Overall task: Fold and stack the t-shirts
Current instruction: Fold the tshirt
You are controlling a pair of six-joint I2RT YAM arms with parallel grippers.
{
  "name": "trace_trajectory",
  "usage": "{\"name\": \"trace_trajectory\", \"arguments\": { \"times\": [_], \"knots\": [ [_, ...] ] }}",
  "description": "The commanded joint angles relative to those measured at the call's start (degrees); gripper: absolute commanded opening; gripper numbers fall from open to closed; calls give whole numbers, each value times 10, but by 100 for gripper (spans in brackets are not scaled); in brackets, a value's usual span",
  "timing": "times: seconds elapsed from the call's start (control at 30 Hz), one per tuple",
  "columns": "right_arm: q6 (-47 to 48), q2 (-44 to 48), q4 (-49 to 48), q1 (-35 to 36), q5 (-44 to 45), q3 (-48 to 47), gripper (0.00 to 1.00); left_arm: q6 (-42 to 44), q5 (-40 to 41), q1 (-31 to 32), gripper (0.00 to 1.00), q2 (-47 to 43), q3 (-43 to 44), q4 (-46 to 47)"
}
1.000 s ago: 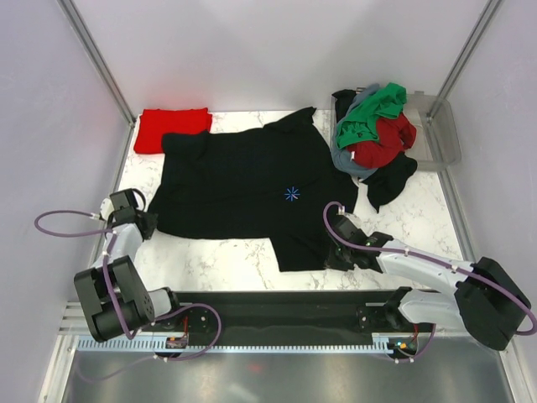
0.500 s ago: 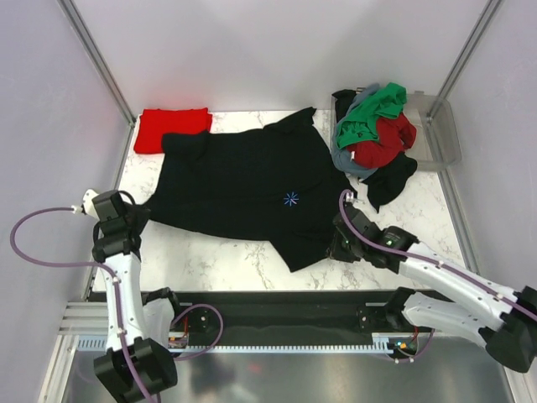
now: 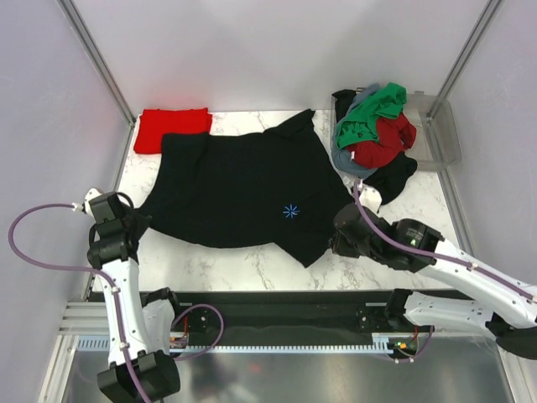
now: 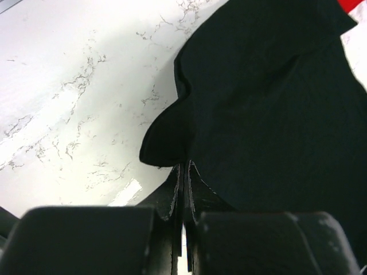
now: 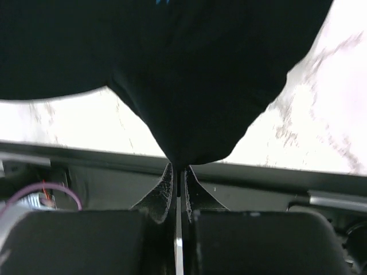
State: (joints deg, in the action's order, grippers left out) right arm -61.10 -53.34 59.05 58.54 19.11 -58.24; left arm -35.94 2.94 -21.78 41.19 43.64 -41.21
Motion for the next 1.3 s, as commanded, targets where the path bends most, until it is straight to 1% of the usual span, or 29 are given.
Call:
{"name": "trace_trajectory", "arguments": {
  "times": [0.0, 0.03, 0.13, 0.2, 0.4, 0.53, 0.7, 0.77, 0.8, 0.9, 0.93, 1.1, 1.13, 1.17, 1.2, 1.23, 1.27],
  "knots": [
    [23, -37, 43, -4, 114, -93, 0, 62, -39, -3, 2, 44, 34, 0],
    [34, -51, 44, -9, 123, -129, 0, 69, -47, -4, 2, 60, 38, 1],
    [91, -125, 29, -42, 142, -184, 0, 97, -74, -5, 2, 126, 58, 1],
    [133, -153, 16, -75, 137, -202, 0, 104, -82, -3, 2, 154, 67, 3],
    [208, -235, -44, -162, 95, -241, 0, 109, -101, -2, 2, 250, 108, 25],
    [259, -294, -74, -202, 74, -280, 0, 109, -106, -3, 2, 310, 143, 38],
    [292, -356, -93, -244, 52, -324, 0, 101, -111, -2, 2, 389, 174, 58],
    [305, -399, -104, -261, 46, -352, 0, 98, -116, -1, 2, 424, 201, 68],
    [308, -399, -104, -266, 44, -352, 0, 98, -116, -1, 2, 424, 201, 70],
    [324, -441, -114, -285, 31, -381, 0, 96, -124, 2, 2, 484, 235, 71],
    [327, -464, -120, -289, 28, -397, 0, 94, -126, 5, 2, 514, 252, 72],
    [346, -545, -129, -316, 15, -469, 0, 83, -127, 10, 2, 586, 298, 82],
    [349, -575, -126, -321, 13, -498, 0, 83, -138, 11, 2, 600, 324, 80],
    [349, -590, -121, -324, 12, -513, 6, 86, -151, 11, 2, 637, 340, 79],
    [348, -604, -119, -334, 5, -529, 17, 90, -168, 11, 2, 653, 380, 71],
    [346, -627, -111, -340, -3, -563, 38, 91, -187, 12, 19, 667, 396, 54],
    [347, -635, -104, -343, -9, -579, 72, 92, -197, 12, 36, 681, 408, 47]
  ]
}}
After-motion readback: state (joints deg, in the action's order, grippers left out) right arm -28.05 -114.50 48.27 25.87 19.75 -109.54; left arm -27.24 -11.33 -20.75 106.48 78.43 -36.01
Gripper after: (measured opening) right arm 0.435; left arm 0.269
